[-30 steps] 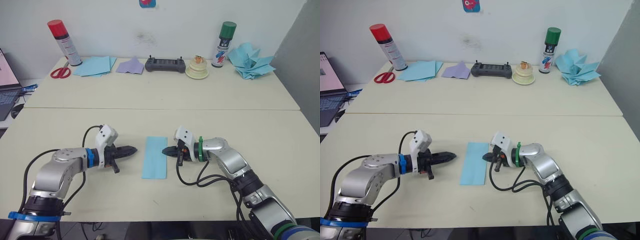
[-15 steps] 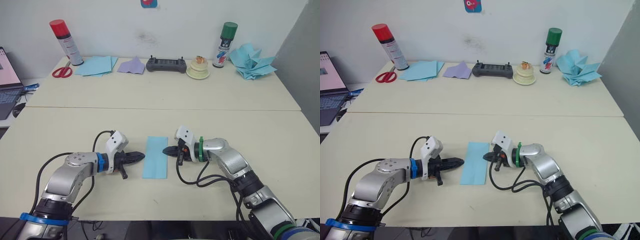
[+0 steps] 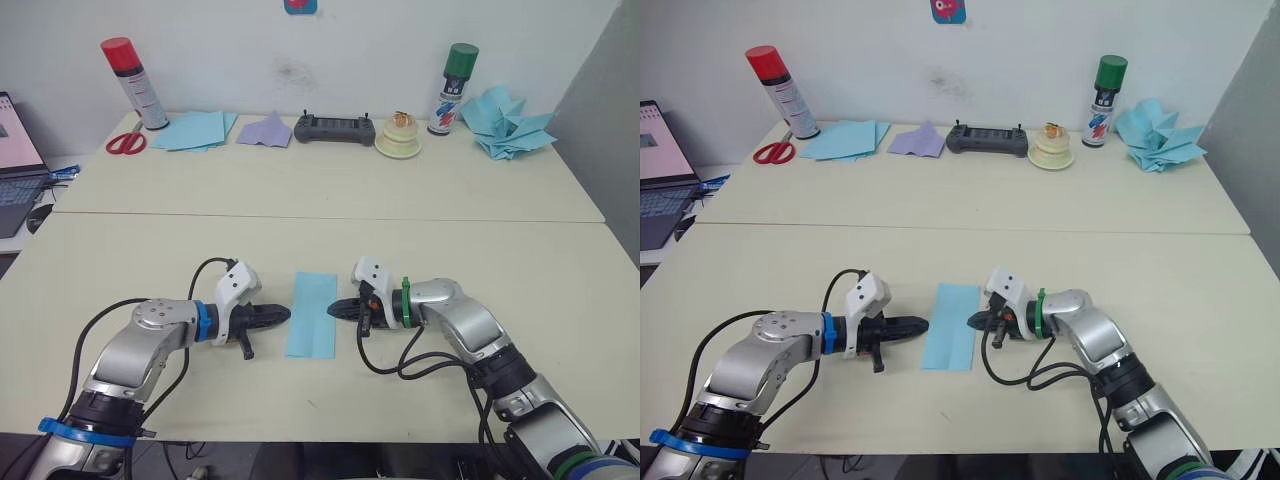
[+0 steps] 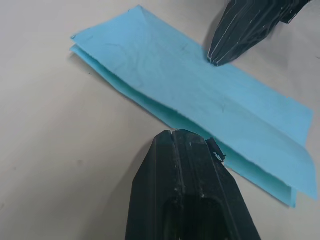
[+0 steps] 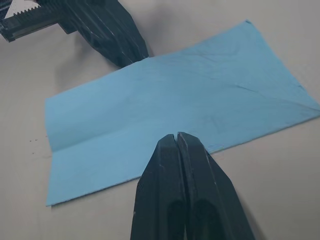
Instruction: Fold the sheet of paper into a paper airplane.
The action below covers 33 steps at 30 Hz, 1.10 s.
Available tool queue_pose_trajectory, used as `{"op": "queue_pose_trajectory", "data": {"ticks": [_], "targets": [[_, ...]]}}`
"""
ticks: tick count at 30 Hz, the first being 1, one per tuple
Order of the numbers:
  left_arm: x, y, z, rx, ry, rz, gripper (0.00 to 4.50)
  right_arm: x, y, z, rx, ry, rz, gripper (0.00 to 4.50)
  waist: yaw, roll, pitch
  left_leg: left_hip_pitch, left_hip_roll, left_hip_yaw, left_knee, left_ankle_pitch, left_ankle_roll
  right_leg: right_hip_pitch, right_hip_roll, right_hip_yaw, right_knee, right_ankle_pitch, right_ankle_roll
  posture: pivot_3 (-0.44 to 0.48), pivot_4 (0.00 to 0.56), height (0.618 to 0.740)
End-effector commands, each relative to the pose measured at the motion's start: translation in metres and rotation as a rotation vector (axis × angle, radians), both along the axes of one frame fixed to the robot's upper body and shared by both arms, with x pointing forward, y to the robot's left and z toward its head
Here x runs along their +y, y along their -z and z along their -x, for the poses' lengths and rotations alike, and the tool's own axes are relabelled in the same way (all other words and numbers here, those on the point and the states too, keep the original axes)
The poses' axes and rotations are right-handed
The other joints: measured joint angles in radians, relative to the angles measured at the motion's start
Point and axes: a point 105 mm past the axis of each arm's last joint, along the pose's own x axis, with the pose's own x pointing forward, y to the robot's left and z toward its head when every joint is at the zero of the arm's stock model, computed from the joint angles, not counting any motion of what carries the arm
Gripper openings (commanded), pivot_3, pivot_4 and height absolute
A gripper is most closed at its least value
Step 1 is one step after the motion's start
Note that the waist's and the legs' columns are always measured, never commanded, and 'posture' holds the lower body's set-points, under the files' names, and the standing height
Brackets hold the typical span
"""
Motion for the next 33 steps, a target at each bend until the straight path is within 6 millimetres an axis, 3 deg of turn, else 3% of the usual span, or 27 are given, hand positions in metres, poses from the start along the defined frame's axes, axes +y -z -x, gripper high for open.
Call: {"op": "queue_pose_trajectory", "data": {"ticks": [1,14,19,22,27,33], "targets": [[-0.008,-0.012,0.0,-0.032,0.038,0.011,0.0,0.003,0.001,0.004,-0.023,-0.019,0.011,0.05,0.0,0.0,0.0,0.0,0.0,0.0,0.0,0.0,0.0,0.0,0.0,0.0,0.0,0.0,0.0,0.0,0.15,0.74],[-0.026,-0.03,-0.008,-0.062,0.051,0.113,0.0,-0.003,0.007,-0.002,-0.027,-0.003,0.038,0.05,-0.001,0.0,0.0,0.0,0.0,-0.001,0.0,0.0,0.0,0.0,0.0,-0.001,0.0,0.0,0.0,0.0,0.15,0.74],[-0.035,-0.029,-0.011,-0.083,0.063,0.107,0.0,-0.01,-0.009,-0.004,0.008,0.014,-0.004,0.05,0.003,0.0,0.0,0.0,0.0,-0.002,0.001,0.0,0.0,0.001,0.0,-0.001,0.0,0.0,0.0,0.0,0.15,0.74],[-0.041,-0.03,-0.013,-0.095,0.071,0.117,0.0,-0.016,-0.023,-0.004,0.024,0.021,-0.028,0.64,0.007,0.0,0.0,0.0,-0.001,-0.002,0.001,0.0,0.0,0.001,0.0,-0.001,0.0,0.0,0.0,0.0,0.15,0.74],[-0.044,-0.028,-0.017,-0.111,0.074,0.107,0.0,-0.023,-0.052,-0.004,0.098,0.062,-0.11,2.4,0.005,0.0,0.001,0.0,0.0,-0.003,0.001,0.0,0.0,0.001,0.001,-0.002,0.0,0.0,-0.001,0.0,0.15,0.74],[-0.048,-0.031,-0.019,-0.122,0.091,0.113,0.0,-0.024,-0.076,0.002,0.392,0.133,-0.272,2.4,0.004,0.0,0.001,-0.001,0.0,-0.007,0.0,0.0,0.0,0.001,0.002,-0.002,0.001,0.001,-0.001,0.0,0.15,0.74]]}}
